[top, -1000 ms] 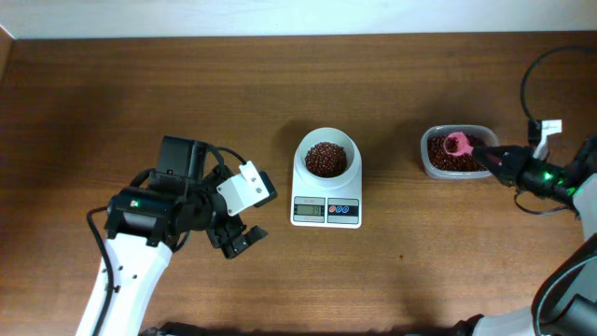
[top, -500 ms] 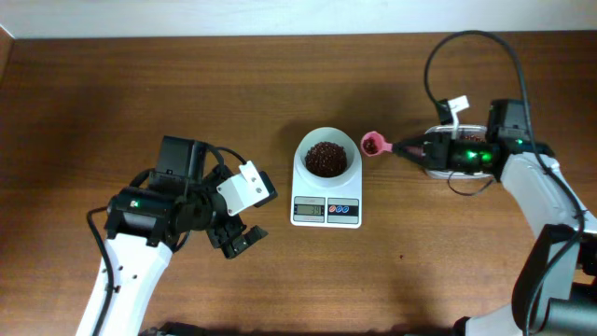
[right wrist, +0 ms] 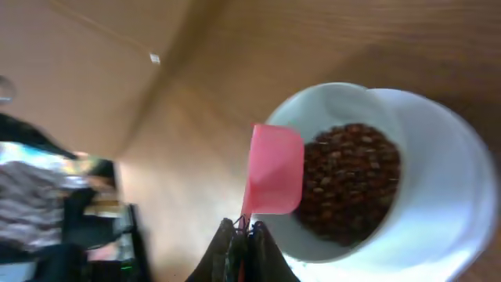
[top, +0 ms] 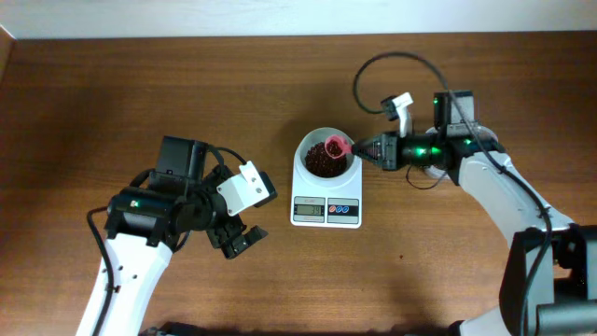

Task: Scoop and weigh 50g on scale
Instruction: 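Lift the filled pink scoop and carry it left over the scale bowl, then tip the scoop over the white bowl to pour beans in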

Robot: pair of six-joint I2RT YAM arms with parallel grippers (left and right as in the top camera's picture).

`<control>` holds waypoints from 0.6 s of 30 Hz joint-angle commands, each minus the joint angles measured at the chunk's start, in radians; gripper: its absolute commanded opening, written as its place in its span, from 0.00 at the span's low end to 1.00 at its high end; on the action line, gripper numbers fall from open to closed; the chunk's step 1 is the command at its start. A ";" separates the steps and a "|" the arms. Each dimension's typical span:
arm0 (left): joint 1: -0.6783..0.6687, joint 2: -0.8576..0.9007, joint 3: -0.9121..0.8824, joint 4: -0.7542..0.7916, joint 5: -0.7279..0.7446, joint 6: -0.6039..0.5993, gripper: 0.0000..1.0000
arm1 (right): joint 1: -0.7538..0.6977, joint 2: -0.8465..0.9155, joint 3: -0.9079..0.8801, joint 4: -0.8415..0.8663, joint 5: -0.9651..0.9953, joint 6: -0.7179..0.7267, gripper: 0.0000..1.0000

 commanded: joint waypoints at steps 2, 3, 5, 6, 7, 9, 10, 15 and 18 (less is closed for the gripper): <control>0.004 -0.002 -0.003 -0.001 0.011 0.016 0.99 | 0.044 -0.010 0.005 0.018 0.132 -0.144 0.04; 0.004 -0.002 -0.003 -0.001 0.011 0.016 0.99 | 0.055 -0.018 0.006 0.023 0.169 -0.145 0.04; 0.004 -0.002 -0.003 -0.001 0.011 0.016 0.99 | 0.080 -0.042 0.007 0.026 0.263 -0.149 0.04; 0.004 -0.002 -0.003 -0.001 0.011 0.016 0.99 | 0.094 -0.059 0.007 0.026 0.285 -0.184 0.04; 0.004 -0.002 -0.003 -0.001 0.011 0.016 0.99 | 0.109 -0.081 0.007 0.026 0.310 -0.205 0.04; 0.004 -0.002 -0.003 -0.001 0.011 0.016 0.99 | 0.135 -0.127 0.007 0.025 0.395 -0.212 0.04; 0.004 -0.002 -0.003 -0.001 0.011 0.016 0.99 | 0.148 -0.153 0.008 0.025 0.436 -0.216 0.04; 0.004 -0.002 -0.003 -0.001 0.011 0.016 0.99 | 0.200 -0.200 0.008 0.008 0.584 -0.255 0.04; 0.004 -0.002 -0.003 -0.001 0.011 0.016 0.99 | 0.237 -0.200 0.008 0.003 0.642 -0.303 0.04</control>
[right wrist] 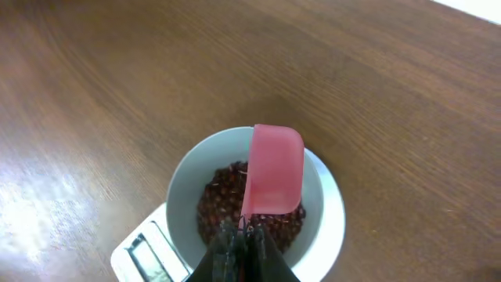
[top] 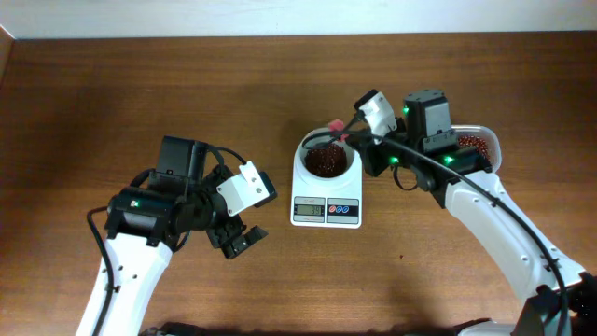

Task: Scoop and weigh 50g on scale
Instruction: 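Tip the scoop over the white bowl to pour beans in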

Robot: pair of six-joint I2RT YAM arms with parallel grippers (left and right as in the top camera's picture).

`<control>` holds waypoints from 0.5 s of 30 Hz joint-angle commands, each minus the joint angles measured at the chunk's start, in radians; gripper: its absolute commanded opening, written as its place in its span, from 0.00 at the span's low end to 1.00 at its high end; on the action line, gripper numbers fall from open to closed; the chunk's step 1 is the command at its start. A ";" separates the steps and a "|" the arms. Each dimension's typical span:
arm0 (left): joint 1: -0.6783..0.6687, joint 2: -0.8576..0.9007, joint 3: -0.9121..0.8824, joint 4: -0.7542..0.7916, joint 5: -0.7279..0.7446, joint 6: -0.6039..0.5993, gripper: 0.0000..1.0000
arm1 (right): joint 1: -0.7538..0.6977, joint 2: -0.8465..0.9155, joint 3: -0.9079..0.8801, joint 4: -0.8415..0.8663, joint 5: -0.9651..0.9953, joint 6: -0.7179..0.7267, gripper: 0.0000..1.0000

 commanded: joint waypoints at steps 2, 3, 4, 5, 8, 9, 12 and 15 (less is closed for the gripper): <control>0.005 -0.002 -0.003 -0.001 0.011 0.016 0.99 | 0.074 -0.018 0.008 -0.009 0.178 -0.117 0.04; 0.005 -0.002 -0.003 -0.001 0.011 0.016 0.99 | 0.093 -0.018 0.008 -0.009 0.194 -0.144 0.04; 0.005 -0.002 -0.003 -0.001 0.011 0.016 0.99 | 0.114 -0.018 0.008 -0.009 0.204 -0.167 0.04; 0.005 -0.002 -0.003 -0.001 0.011 0.016 0.99 | 0.123 -0.019 0.008 -0.008 0.208 -0.169 0.04; 0.005 -0.002 -0.003 -0.001 0.011 0.016 0.99 | 0.129 -0.043 0.008 -0.008 0.208 -0.169 0.04; 0.005 -0.002 -0.003 -0.001 0.011 0.016 0.99 | 0.127 -0.070 0.008 -0.009 0.208 -0.169 0.04; 0.005 -0.002 -0.003 -0.001 0.011 0.016 0.99 | 0.093 -0.166 0.008 -0.009 0.208 -0.168 0.04; 0.005 -0.002 -0.003 -0.001 0.011 0.016 0.99 | 0.003 -0.246 0.008 -0.066 0.209 -0.167 0.04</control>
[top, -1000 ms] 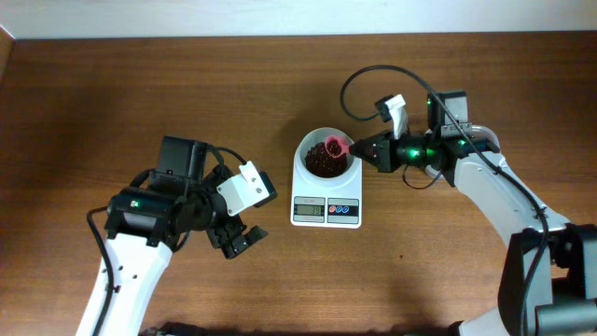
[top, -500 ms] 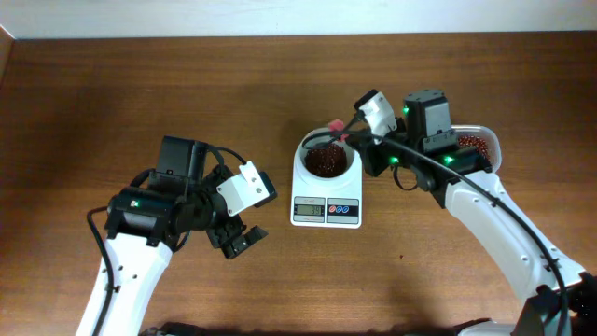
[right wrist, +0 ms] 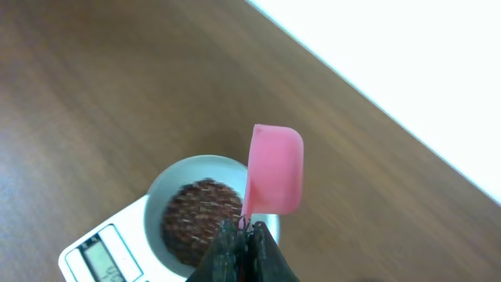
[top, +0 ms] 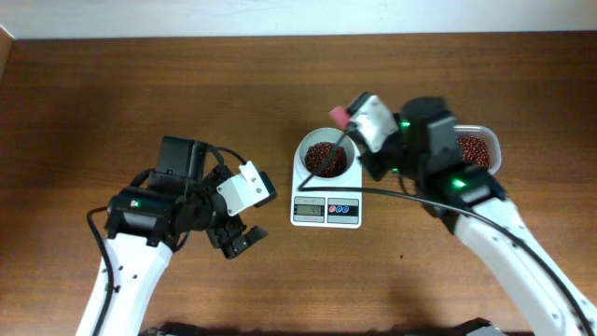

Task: Scoop and weigh 50g on scale
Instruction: 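Tip the scoop over the white bowl to pour beans in, then return the empty scoop with the right gripper into the bean tub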

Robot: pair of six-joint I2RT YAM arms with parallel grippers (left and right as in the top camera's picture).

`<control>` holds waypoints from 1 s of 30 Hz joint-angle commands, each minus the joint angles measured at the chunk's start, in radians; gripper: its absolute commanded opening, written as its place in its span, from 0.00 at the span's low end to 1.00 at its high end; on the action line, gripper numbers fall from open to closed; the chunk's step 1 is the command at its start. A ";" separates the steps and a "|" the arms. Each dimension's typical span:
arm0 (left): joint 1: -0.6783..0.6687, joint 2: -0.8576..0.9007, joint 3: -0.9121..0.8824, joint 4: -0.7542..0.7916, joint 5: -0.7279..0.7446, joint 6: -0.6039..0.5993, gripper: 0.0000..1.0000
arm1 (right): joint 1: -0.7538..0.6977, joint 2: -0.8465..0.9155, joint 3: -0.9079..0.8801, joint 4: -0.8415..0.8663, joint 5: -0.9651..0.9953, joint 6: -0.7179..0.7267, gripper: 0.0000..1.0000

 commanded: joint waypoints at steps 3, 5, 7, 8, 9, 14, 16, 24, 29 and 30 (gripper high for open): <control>0.005 -0.002 -0.003 -0.001 0.011 0.016 0.99 | -0.277 -0.101 0.008 -0.204 0.103 -0.002 0.04; 0.005 -0.002 -0.003 -0.001 0.011 0.016 0.99 | -0.400 -0.095 0.008 -0.291 0.140 0.021 0.04; 0.005 -0.002 -0.003 -0.001 0.011 0.016 0.99 | -0.516 -0.075 0.008 -0.322 0.137 0.114 0.04; 0.005 -0.002 -0.003 -0.001 0.011 0.016 0.99 | -0.576 -0.053 0.008 -0.323 0.130 0.167 0.04; 0.005 -0.002 -0.003 -0.001 0.011 0.016 0.99 | -0.614 -0.027 0.008 -0.325 0.130 0.197 0.04; 0.005 -0.002 -0.003 -0.001 0.011 0.016 0.99 | -0.695 0.187 0.008 -0.330 -0.006 0.217 0.04; 0.005 -0.002 -0.003 -0.001 0.011 0.016 0.99 | -0.698 0.273 0.008 -0.296 -0.005 0.240 0.04; 0.005 -0.002 -0.003 -0.001 0.011 0.016 0.99 | -0.698 0.319 0.008 -0.246 -0.262 0.290 0.04; 0.005 -0.002 -0.003 -0.001 0.011 0.016 0.99 | -0.698 0.352 0.008 -0.253 -0.345 0.320 0.04; 0.005 -0.002 -0.003 -0.001 0.011 0.016 0.99 | -0.698 0.352 0.008 -0.253 -0.345 0.321 0.04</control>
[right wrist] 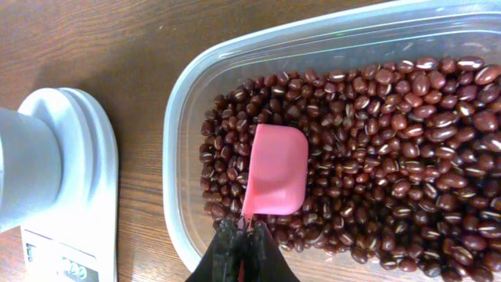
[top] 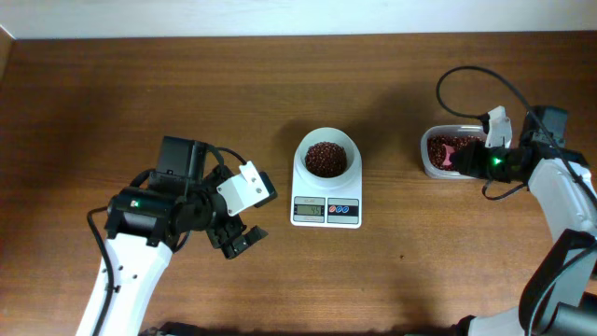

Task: Scoop and weigh 50g on scale
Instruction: 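Return the empty scoop with the right gripper into the bean tub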

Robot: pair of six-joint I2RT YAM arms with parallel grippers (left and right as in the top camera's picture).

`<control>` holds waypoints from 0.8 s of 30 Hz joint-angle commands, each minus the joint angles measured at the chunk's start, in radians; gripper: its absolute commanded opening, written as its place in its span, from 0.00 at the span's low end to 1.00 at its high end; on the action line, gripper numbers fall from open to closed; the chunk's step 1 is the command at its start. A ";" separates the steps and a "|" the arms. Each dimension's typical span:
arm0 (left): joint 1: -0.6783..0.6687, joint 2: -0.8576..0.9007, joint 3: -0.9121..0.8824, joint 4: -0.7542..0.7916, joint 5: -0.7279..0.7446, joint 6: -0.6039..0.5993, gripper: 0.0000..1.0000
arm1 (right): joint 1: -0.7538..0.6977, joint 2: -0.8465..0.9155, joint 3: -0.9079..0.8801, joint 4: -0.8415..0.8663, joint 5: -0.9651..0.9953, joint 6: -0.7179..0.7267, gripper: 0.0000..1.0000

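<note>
A white digital scale (top: 326, 207) sits mid-table with a white cup (top: 326, 157) of red beans on it; the scale's edge (right wrist: 74, 188) shows at left in the right wrist view. My right gripper (right wrist: 244, 235) (top: 478, 159) is shut on the handle of a pink scoop (right wrist: 274, 171), whose bowl rests on the beans inside a clear plastic tub (right wrist: 184, 117) (top: 431, 161) at the right. My left gripper (top: 241, 241) hovers left of the scale, its jaws apart and empty.
The table's far edge meets a white wall (top: 298, 17) at the top. A black cable (top: 466, 79) loops above the tub from the right arm. The left arm's white camera block (top: 247, 187) sits near the scale's left side.
My right gripper with the pink scoop has moved from above the cup on the scale to the bean tub at the right; the scoop now lies on the beans. The left arm is unchanged.
The scoop was held tipped at the cup's rim over the scale. Then it was level above the cup, then higher above it. Now it is down in the bean tub at the right. The left arm stayed still throughout.
</note>
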 commanded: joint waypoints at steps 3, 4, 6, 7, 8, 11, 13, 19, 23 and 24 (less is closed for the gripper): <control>0.004 -0.002 -0.002 -0.002 0.011 0.016 0.99 | -0.005 0.014 0.004 -0.005 -0.088 0.071 0.04; 0.004 -0.002 -0.002 -0.002 0.011 0.016 0.99 | -0.011 0.014 0.004 -0.005 -0.121 0.071 0.04; 0.004 -0.002 -0.002 -0.002 0.011 0.016 0.99 | -0.047 0.014 0.004 -0.012 -0.186 0.071 0.04; 0.004 -0.002 -0.002 -0.002 0.011 0.016 0.99 | -0.065 0.014 0.004 -0.016 -0.208 0.071 0.04; 0.004 -0.002 -0.002 -0.002 0.011 0.016 0.99 | -0.089 0.014 0.004 -0.023 -0.239 0.071 0.04; 0.004 -0.002 -0.002 -0.002 0.011 0.016 0.99 | -0.175 0.014 0.004 -0.030 -0.262 0.071 0.04; 0.004 -0.002 -0.002 -0.002 0.011 0.016 0.99 | -0.211 0.014 0.004 -0.031 -0.270 0.070 0.04; 0.004 -0.002 -0.002 -0.002 0.011 0.016 0.99 | -0.316 0.014 0.004 -0.031 -0.426 0.070 0.04; 0.004 -0.002 -0.002 -0.002 0.011 0.016 0.99 | -0.279 0.014 0.004 -0.050 -0.329 0.032 0.04; 0.004 -0.002 -0.002 -0.002 0.011 0.016 0.99 | -0.266 0.014 0.004 -0.053 -0.346 0.006 0.04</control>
